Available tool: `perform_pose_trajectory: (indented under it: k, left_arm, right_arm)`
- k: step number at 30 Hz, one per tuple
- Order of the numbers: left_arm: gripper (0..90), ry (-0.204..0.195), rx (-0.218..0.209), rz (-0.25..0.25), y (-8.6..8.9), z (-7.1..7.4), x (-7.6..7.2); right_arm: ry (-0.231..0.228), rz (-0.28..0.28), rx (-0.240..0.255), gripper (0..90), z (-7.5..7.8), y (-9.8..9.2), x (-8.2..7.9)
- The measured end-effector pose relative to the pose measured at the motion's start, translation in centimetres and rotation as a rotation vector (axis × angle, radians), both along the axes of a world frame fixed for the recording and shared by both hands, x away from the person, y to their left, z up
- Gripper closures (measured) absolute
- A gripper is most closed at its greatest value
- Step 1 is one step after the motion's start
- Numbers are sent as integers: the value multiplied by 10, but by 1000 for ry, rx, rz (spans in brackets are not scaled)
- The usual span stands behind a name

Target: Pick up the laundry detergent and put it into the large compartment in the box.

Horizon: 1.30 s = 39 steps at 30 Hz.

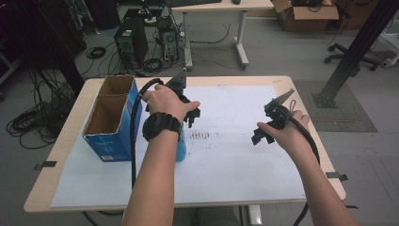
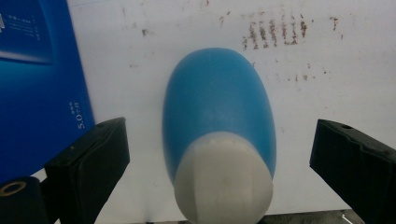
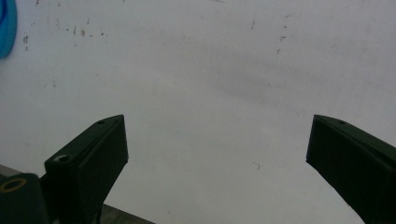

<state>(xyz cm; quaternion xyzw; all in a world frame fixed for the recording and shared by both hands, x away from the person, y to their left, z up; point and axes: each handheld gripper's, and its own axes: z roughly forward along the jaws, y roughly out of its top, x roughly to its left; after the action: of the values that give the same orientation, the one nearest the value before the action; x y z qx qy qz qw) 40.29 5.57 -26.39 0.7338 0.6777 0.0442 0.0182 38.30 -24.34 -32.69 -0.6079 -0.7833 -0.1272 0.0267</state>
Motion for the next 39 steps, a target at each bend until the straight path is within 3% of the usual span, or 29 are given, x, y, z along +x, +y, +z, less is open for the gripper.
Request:
perform_pose_trajectory:
  k: [20, 39]
  left_arm:
    - [53, 31, 23, 13, -2, -25, 3]
    - [69, 36, 15, 15, -2, -25, 2]
  right_arm:
    - [21, 15, 3, 54, -16, -1, 2]
    - [30, 17, 8, 54, -21, 0, 2]
